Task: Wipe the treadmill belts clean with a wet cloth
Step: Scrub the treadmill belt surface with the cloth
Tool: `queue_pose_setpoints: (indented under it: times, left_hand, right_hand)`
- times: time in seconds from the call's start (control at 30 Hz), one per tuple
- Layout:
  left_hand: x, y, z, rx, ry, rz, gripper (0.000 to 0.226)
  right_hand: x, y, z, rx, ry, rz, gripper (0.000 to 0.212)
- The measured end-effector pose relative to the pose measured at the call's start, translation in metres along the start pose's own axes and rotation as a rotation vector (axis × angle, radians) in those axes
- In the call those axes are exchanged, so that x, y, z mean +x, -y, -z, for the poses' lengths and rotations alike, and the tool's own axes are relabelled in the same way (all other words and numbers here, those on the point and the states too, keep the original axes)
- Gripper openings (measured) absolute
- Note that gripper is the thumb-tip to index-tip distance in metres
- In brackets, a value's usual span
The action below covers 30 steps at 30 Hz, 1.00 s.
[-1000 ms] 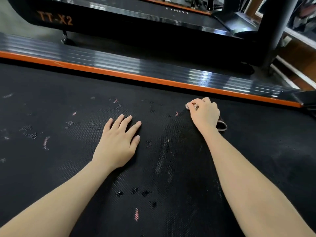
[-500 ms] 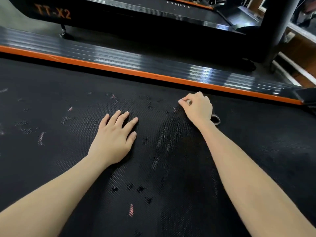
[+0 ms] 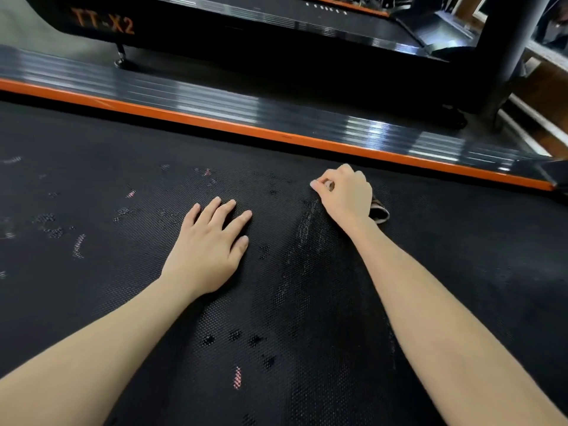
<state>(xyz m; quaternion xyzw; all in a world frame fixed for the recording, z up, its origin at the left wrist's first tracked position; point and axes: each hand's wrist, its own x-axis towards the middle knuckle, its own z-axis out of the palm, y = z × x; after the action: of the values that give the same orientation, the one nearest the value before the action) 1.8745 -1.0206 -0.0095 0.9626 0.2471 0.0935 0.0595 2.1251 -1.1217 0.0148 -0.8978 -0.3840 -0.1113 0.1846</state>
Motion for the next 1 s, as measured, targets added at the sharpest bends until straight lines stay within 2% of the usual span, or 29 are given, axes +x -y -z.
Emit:
queue_pose_setpoints:
  times: [0.07, 0.23, 0.37, 0.43, 0.53, 0.6, 0.67, 0.77, 0.83, 0.9, 1.0]
  left_hand:
    - [0.0, 0.0, 0.0, -0.004, 0.0, -0.002, 0.065]
    - [-0.001, -0.001, 0.003, -0.009, 0.001, -0.005, 0.063]
    - [-0.001, -0.001, 0.003, -0.007, 0.002, -0.006, 0.062]
    - [-0.001, 0.0, 0.003, -0.009, 0.002, -0.006, 0.062]
    - [-0.001, -0.001, 0.002, -0.016, -0.001, -0.002, 0.063]
    - [-0.001, -0.002, 0.003, -0.02, -0.008, 0.0, 0.064]
    - [-0.001, -0.002, 0.003, -0.023, -0.003, -0.004, 0.064]
    - [0.0, -0.002, 0.004, -0.025, -0.005, -0.003, 0.066]
    - [-0.001, -0.001, 0.005, -0.026, 0.001, 0.0, 0.066]
    - [-0.001, -0.001, 0.005, -0.018, 0.005, 0.0, 0.066]
    - [-0.001, 0.0, 0.005, -0.011, 0.009, -0.002, 0.065]
  right_hand:
    - [-0.008, 0.007, -0.002, -0.005, -0.001, -0.001, 0.025]
    - [-0.089, 0.006, 0.023, 0.188, 0.032, 0.29, 0.03]
    - [-0.085, -0.006, 0.026, 0.181, 0.026, 0.365, 0.033]
    - [-0.059, -0.008, 0.018, 0.119, -0.012, 0.277, 0.032]
    - [-0.019, -0.006, 0.004, -0.011, -0.04, -0.035, 0.029]
    - [-0.011, 0.006, -0.002, -0.07, -0.035, -0.15, 0.029]
    - [-0.019, 0.022, -0.003, -0.038, -0.044, -0.055, 0.025]
    - [-0.046, 0.03, -0.002, 0.116, 0.018, 0.302, 0.026]
    - [-0.048, 0.019, 0.003, 0.148, 0.045, 0.374, 0.03]
    - [-0.038, -0.004, 0.009, 0.068, -0.017, 0.293, 0.032]
    - [-0.013, -0.057, 0.021, -0.11, -0.045, -0.075, 0.031]
